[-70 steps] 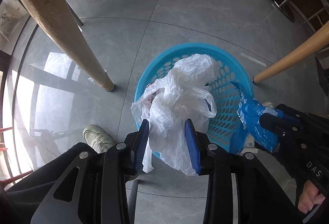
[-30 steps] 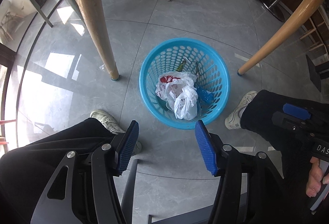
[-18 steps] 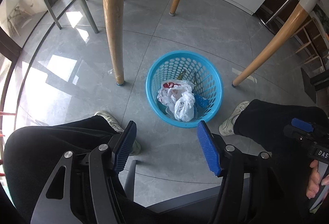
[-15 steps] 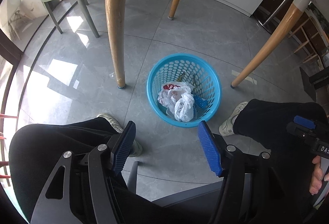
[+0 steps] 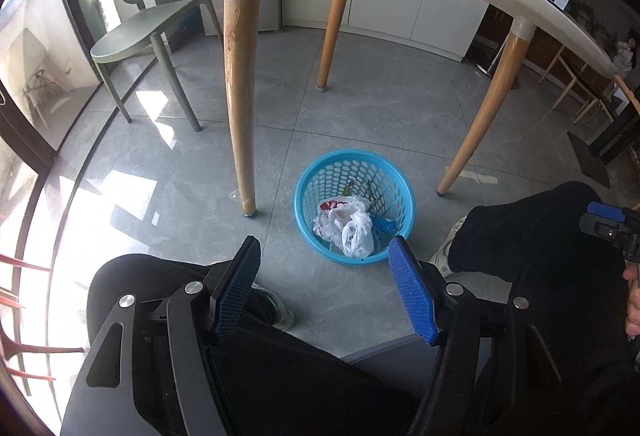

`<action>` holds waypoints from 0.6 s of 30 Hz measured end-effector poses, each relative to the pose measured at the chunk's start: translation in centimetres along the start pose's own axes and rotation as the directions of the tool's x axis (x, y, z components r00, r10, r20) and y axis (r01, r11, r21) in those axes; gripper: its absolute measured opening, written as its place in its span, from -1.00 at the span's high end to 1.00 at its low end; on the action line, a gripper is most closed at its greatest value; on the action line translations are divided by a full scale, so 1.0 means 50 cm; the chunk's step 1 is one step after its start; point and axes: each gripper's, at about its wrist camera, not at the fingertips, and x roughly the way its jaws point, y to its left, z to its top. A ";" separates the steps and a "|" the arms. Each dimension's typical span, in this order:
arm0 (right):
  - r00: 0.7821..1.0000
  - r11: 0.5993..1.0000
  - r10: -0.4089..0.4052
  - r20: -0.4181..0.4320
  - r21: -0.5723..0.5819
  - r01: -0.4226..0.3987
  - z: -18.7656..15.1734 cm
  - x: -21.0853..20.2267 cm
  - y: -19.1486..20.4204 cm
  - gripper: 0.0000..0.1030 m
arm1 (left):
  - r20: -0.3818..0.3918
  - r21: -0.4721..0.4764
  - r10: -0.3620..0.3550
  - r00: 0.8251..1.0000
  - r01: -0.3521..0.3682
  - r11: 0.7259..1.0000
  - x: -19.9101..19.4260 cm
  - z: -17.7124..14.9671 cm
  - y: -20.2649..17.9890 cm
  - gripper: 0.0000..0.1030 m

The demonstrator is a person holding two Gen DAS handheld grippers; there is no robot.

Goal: Collect trash
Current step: 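Withdraw both open tools up from the wastebasket toward the table, then move the left tool to the yellow sponge while the right tool approaches the HP box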

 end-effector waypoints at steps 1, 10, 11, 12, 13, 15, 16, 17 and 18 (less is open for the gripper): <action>1.000 1.000 0.000 0.021 -0.011 0.001 0.004 -0.019 0.008 -0.62 | 0.018 0.000 0.003 1.000 -0.003 1.000 -0.017 0.007 0.003 -0.30; 0.973 0.997 0.001 0.230 -0.080 0.018 0.101 -0.184 0.052 -0.75 | 0.191 -0.013 -0.022 0.981 0.025 1.000 -0.150 0.088 0.008 -0.33; 0.968 0.996 -0.001 0.251 -0.089 0.024 0.115 -0.197 0.057 -0.76 | 0.208 -0.008 -0.025 0.978 0.028 1.000 -0.158 0.097 0.009 -0.34; 0.963 0.995 -0.003 0.271 -0.098 0.031 0.129 -0.207 0.060 -0.76 | 0.225 -0.004 -0.025 0.974 0.026 1.000 -0.163 0.104 0.003 -0.34; 0.958 0.993 -0.007 0.287 -0.107 0.039 0.144 -0.214 0.063 -0.76 | 0.235 -0.002 -0.022 0.972 0.023 1.000 -0.165 0.114 0.000 -0.34; 0.952 0.992 -0.008 0.305 -0.117 0.046 0.178 -0.226 0.064 -0.76 | 0.253 0.005 -0.024 0.967 0.024 1.000 -0.169 0.133 -0.008 -0.34; 0.949 0.991 -0.001 0.314 -0.130 0.043 0.194 -0.231 0.065 -0.76 | 0.263 0.008 -0.028 0.964 0.026 1.000 -0.173 0.144 -0.013 -0.34; 0.947 0.988 0.004 0.321 -0.148 0.046 0.209 -0.235 0.069 -0.76 | 0.271 0.013 -0.031 0.962 0.028 1.000 -0.175 0.154 -0.019 -0.34; 0.946 0.984 0.004 0.325 -0.169 0.054 0.225 -0.237 0.074 -0.76 | 0.279 0.019 -0.036 0.960 0.032 0.999 -0.183 0.166 -0.025 -0.34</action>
